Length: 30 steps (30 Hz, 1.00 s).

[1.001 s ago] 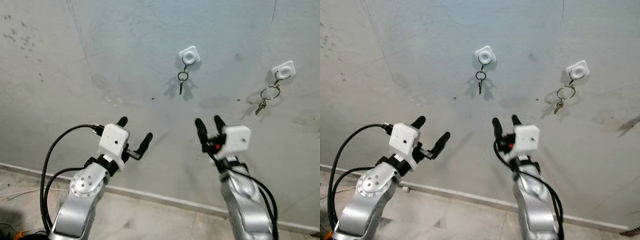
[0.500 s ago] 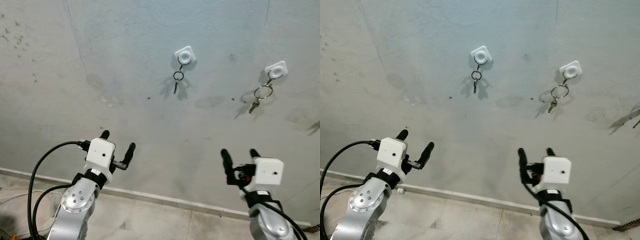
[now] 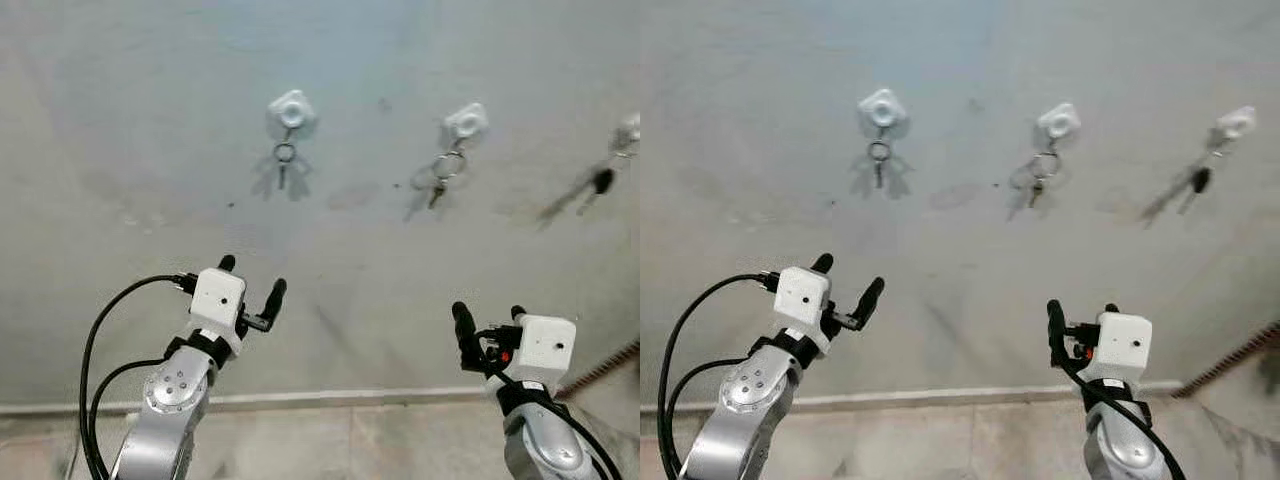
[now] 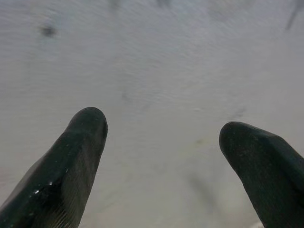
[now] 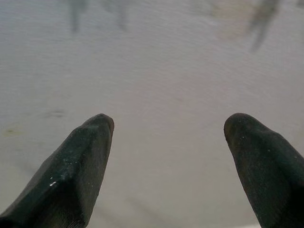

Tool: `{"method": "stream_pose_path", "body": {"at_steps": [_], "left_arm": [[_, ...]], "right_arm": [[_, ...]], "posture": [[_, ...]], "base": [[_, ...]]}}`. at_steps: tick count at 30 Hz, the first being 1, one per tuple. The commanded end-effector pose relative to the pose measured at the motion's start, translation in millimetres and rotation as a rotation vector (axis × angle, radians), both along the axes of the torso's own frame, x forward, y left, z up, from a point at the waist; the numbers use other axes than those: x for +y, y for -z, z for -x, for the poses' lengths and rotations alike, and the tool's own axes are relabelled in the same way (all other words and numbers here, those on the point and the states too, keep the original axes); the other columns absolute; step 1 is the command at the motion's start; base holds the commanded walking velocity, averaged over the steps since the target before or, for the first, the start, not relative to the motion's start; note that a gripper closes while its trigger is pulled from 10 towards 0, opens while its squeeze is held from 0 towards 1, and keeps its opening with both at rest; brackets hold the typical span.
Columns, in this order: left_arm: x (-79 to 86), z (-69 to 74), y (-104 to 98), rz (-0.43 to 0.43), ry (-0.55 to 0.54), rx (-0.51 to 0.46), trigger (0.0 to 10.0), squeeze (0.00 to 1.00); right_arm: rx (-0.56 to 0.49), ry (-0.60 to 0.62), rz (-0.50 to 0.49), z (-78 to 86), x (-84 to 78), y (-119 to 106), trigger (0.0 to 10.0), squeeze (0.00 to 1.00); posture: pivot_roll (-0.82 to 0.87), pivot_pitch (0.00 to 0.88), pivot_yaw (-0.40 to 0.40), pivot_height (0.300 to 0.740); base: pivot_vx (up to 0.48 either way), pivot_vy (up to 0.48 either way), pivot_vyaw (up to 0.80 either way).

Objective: Hang keys on a hook

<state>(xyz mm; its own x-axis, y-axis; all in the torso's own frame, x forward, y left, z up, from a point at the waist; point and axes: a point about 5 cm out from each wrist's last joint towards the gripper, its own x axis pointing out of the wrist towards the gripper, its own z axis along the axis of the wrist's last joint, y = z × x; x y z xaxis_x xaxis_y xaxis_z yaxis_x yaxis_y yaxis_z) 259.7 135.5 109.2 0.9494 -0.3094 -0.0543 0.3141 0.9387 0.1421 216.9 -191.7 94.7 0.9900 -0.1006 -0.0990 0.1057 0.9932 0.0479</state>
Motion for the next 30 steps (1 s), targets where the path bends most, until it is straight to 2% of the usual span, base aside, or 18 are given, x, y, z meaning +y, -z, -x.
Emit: {"method": "stream_pose_path", "body": {"at_steps": [1, 4, 10, 30], "left_arm": [[-4.2, -3.2, -3, -0.029, -0.010, -0.020, 10.0, 0.00], [-5.5, -3.8, -2, -0.021, -0.014, -0.011, 10.0, 0.00], [-7.8, -4.4, -1, -0.027, -0.021, -0.013, 10.0, 0.00], [-8.9, -9.5, -4, -0.036, -0.023, -0.024, 10.0, 0.00]], "right_arm": [[-0.016, -0.001, -0.003, -1.7, 1.6, -6, 10.0, 0.00], [-0.027, -0.007, -0.018, -3.9, 2.3, -7, 10.0, 0.00], [-0.043, -0.035, -0.015, -10.5, 5.7, -12, 10.0, 0.00], [-0.047, -0.048, -0.034, -16.3, 12.0, -11, 10.0, 0.00]], "posture": [[0.13, 0.000, -0.055, 0.740], [0.13, 0.000, -0.058, 0.740], [0.13, 0.000, -0.062, 0.740], [0.14, 0.000, -0.050, 0.740]], "base": [[0.000, 0.000, -0.80], [0.000, 0.000, -0.63], [0.000, 0.000, 0.00], [-0.012, 0.000, 0.00]]}}
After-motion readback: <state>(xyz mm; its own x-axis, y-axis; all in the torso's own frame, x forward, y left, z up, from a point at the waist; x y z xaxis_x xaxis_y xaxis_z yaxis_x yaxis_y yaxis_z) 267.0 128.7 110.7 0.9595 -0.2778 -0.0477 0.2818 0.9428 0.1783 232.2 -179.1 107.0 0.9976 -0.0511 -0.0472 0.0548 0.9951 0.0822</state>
